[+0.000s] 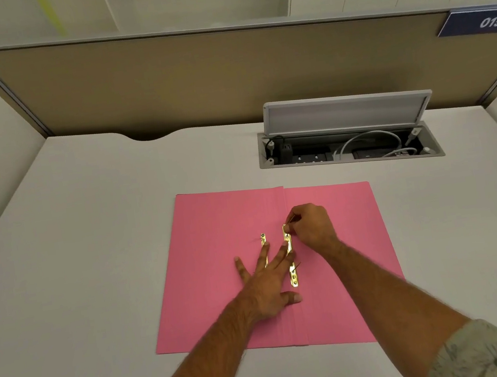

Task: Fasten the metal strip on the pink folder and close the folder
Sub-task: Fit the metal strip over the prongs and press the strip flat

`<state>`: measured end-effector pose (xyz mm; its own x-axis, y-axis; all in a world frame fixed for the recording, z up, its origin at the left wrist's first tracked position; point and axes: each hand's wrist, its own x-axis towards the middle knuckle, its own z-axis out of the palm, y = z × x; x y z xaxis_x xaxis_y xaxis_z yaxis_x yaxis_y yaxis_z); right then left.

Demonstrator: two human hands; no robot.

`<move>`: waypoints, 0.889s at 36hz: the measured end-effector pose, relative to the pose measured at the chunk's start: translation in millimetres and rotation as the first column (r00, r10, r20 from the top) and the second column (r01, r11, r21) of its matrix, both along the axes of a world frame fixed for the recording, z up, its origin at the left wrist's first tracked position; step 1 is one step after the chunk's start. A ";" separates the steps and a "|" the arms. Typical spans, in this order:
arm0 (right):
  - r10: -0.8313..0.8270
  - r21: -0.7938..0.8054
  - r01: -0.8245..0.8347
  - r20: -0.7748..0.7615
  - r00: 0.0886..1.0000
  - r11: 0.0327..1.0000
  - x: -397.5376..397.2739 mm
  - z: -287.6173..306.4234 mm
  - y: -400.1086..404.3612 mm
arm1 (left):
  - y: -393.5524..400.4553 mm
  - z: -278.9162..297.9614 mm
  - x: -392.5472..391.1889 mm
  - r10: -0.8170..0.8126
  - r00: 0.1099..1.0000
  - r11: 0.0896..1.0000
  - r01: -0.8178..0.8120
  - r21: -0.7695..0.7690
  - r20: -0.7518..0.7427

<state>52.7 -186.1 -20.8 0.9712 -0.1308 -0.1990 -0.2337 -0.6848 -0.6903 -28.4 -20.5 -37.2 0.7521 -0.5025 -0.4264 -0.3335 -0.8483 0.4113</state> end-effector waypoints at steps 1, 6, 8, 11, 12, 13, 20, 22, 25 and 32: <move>0.000 0.004 0.000 -0.004 1.000 1.000 -0.1 0.3 0.1 | -0.2 0.6 -0.1 0.000 1.000 1.000 0.000 0.001 -0.002; 0.027 0.012 -0.027 -0.012 1.000 1.000 2.7 1.8 0.7 | -2.2 1.4 0.0 -0.006 1.000 1.000 0.006 0.015 0.002; 0.060 -0.012 -0.060 -0.010 0.998 0.998 4.2 2.4 2.7 | -2.2 1.8 -0.3 -0.007 1.000 1.000 0.007 0.017 0.001; 0.110 -0.049 -0.110 -0.010 0.994 0.993 6.5 2.7 6.2 | -1.3 2.5 -0.5 0.000 1.000 1.000 0.000 0.008 -0.001; 0.114 -0.054 -0.115 -0.015 0.993 0.992 7.3 3.1 7.2 | -0.8 2.1 -0.6 0.003 1.000 1.000 -0.003 0.006 -0.002; 0.113 -0.055 -0.114 -0.021 0.993 0.992 7.8 3.5 7.1 | -0.8 1.9 -0.7 0.004 1.000 1.000 -0.004 0.006 -0.002; -0.010 0.056 0.012 -0.040 0.999 0.998 8.4 1.5 6.2 | -0.7 -0.2 0.2 0.005 1.000 1.000 -0.005 0.017 0.011; -0.027 0.057 0.029 -0.029 0.999 0.998 7.8 1.7 8.7 | -0.6 1.0 0.1 0.001 1.000 1.000 -0.001 0.021 0.013; -0.066 0.053 0.067 -0.009 0.998 0.996 8.0 -1.0 10.4 | -1.2 0.9 -0.5 0.001 1.000 1.000 -0.001 0.017 0.006; -0.173 0.046 0.174 -0.031 0.984 0.984 12.3 -2.9 12.1 | 0.7 -2.1 0.2 0.005 1.000 1.000 -0.005 0.012 0.018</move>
<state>65.0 -173.9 -23.7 0.9288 -0.2864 -0.2353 -0.3652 -0.5982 -0.7133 -28.2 -19.8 -39.2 0.7621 -0.4939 -0.4186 -0.3369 -0.8547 0.3950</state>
